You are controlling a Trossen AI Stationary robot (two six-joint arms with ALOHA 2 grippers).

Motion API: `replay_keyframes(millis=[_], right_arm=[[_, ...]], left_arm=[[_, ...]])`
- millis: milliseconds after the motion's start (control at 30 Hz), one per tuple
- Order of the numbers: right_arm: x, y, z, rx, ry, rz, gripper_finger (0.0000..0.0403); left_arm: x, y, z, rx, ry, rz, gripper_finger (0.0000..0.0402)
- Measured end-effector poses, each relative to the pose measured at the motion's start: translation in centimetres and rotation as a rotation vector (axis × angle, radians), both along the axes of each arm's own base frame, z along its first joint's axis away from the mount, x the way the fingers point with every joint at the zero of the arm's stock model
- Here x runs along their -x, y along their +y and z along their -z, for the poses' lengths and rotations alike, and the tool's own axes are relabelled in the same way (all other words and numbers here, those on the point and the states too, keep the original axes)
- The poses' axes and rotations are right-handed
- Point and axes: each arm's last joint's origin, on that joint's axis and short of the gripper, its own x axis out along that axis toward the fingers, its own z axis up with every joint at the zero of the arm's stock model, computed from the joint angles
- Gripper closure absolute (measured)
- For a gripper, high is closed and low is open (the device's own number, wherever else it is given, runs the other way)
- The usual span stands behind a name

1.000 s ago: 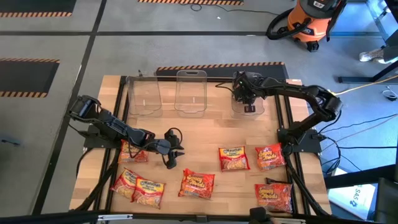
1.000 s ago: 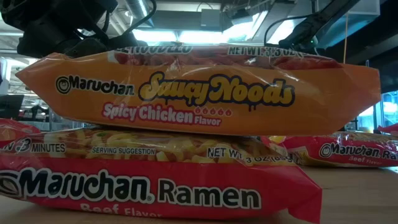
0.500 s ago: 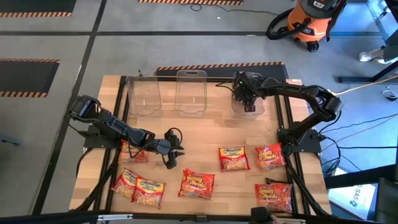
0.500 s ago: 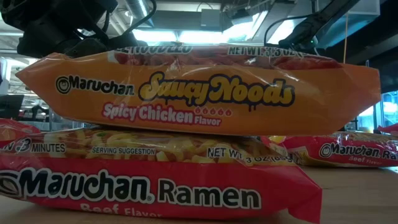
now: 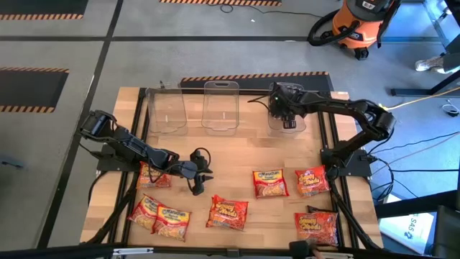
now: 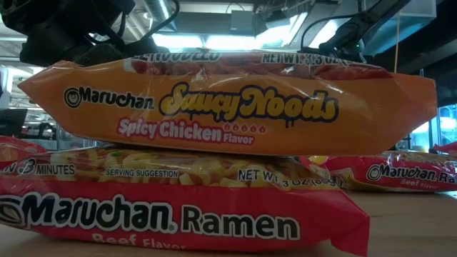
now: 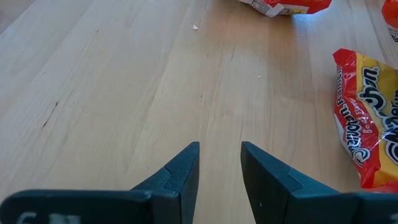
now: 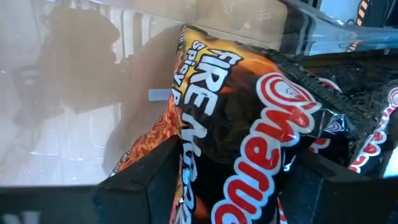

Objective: Sort Maruchan noodles
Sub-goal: Put the black noodle pack into the right transparent bin, then adjust the orange noodle pack

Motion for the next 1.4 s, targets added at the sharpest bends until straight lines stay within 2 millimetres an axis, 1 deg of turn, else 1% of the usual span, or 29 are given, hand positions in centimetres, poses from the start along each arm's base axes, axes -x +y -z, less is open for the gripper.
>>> replay_keyframes(millis=[233, 400, 567, 800, 933, 1000, 1067, 1133, 1233, 1333, 1400], right_arm=[[-0.4, 0.8, 0.0, 0.007, 0.006, -0.002, 0.0192], [-0.8, 1.4, -0.2, 0.093, 0.06, 0.001, 0.0192], [-1.0, 2.6, -0.9, 0.132, 0.067, -0.027, 0.0192], [-0.9, 2.9, -1.8, 0.173, 0.042, 0.001, 0.0192], [-1.0, 3.6, -2.5, 0.197, 0.011, 0.003, 0.0192], [-1.2, 4.0, -3.5, 0.209, -0.026, 0.004, 0.0192], [-1.5, 4.6, -5.0, 0.221, -0.076, 0.008, 0.0192], [-1.7, 5.3, -6.8, 0.232, -0.143, 0.016, 0.0192], [-2.0, 6.8, -9.8, 0.211, -0.289, 0.056, 0.0192], [-2.0, 8.7, -12.4, 0.091, -0.459, 0.106, 0.0192], [-2.0, 10.3, -13.6, -0.049, -0.564, 0.138, 0.0192]], left_arm=[[0.0, -0.1, 0.0, 0.004, 0.001, 0.006, 0.0289], [0.0, -0.1, 0.0, 0.004, 0.001, 0.007, 0.0289], [0.0, -0.1, 0.0, 0.005, 0.001, 0.008, 0.0289], [0.0, -0.1, 0.0, 0.004, 0.001, 0.008, 0.0289], [0.0, -0.1, 0.0, 0.004, 0.001, 0.009, 0.0289], [0.0, -0.1, 0.0, 0.004, 0.001, 0.009, 0.0289], [0.0, -0.1, 0.0, 0.003, 0.001, 0.009, 0.0289], [0.0, -0.1, 0.0, 0.003, 0.001, 0.009, 0.0289], [0.0, -0.1, 0.0, 0.004, 0.001, 0.009, 0.0289], [0.0, -0.1, 0.0, 0.007, -0.004, 0.004, 0.0289], [-0.1, -0.1, -0.1, 0.014, -0.017, 0.001, 0.0289]])
